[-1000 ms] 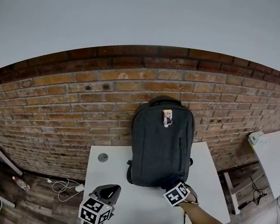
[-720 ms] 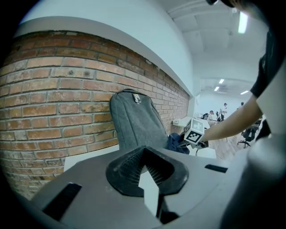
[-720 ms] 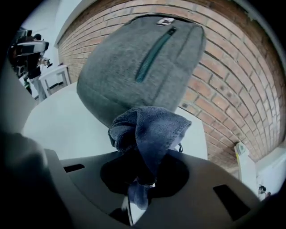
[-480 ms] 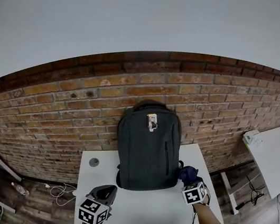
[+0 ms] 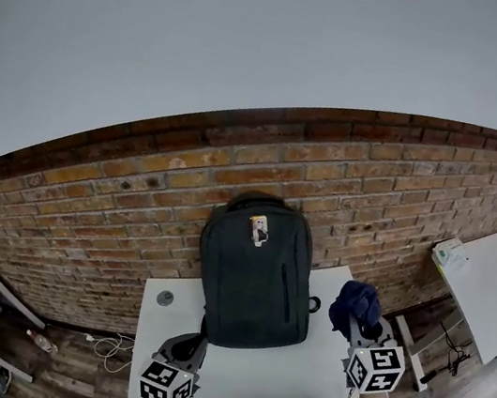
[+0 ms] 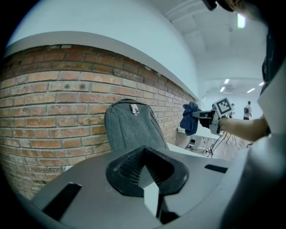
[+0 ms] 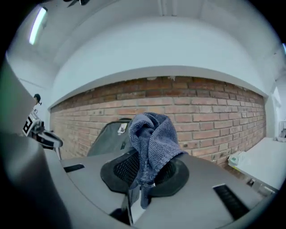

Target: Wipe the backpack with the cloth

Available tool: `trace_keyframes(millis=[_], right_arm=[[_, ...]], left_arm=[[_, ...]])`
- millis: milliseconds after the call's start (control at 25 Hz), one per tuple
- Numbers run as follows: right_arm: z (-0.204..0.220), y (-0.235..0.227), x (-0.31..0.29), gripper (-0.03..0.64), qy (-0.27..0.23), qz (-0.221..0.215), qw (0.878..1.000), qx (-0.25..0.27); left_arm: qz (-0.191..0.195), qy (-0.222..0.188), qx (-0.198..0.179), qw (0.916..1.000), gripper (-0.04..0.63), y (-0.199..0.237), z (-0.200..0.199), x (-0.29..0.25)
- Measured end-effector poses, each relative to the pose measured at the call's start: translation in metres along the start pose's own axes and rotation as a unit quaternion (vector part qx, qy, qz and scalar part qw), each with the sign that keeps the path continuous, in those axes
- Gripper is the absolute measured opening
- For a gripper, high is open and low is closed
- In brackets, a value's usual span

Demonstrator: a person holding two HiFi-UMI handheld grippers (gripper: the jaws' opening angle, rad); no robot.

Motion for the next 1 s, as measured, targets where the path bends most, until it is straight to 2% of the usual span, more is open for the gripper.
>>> trace_keyframes(millis=[200,320,480,720,840,1000], right_arm=[[-0.026,-0.017,0.019,0.052,-0.034,-0.013,0.999,0.023],[-0.030,-0.023,0.025,0.052,-0.039,-0.028,0.999,0.023],[-0.025,-0.031,0.029,0.052,-0.035,-0.048,0.998,0.022],[-0.017,-0.043,0.040,0.052,-0.034,-0.048,0.998,0.008],[-0.019,-0.044,0.052,0.052,-0.039,-0.040,0.998,-0.009],[-0.019,-0.030,0.072,0.052,-0.040,-0.037,0.998,-0.005]], left_arm=[[-0.024,-0.025,-0.014,0.9993,-0.018,-0.023,-0.028,0.009],[-0.051,-0.032,-0.005,0.9982,-0.018,-0.035,-0.040,0.011],[-0.064,-0.034,-0.004,0.9974,-0.018,-0.052,-0.045,0.008],[-0.046,0.003,-0.007,0.9989,-0.018,-0.077,-0.027,-0.005],[-0.030,0.007,-0.017,0.9994,-0.018,-0.089,-0.023,-0.006],[-0.024,0.003,-0.031,0.9992,-0.018,-0.092,-0.021,0.015]])
Point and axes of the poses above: the fingertips, and each gripper's own axes: x backward along the fingers, y to its left, z out of its underside, the point moved 8 cm from there along x, backward along the fingers, and after that the axes turned 4 degrees about z, right-handed, at the moved point
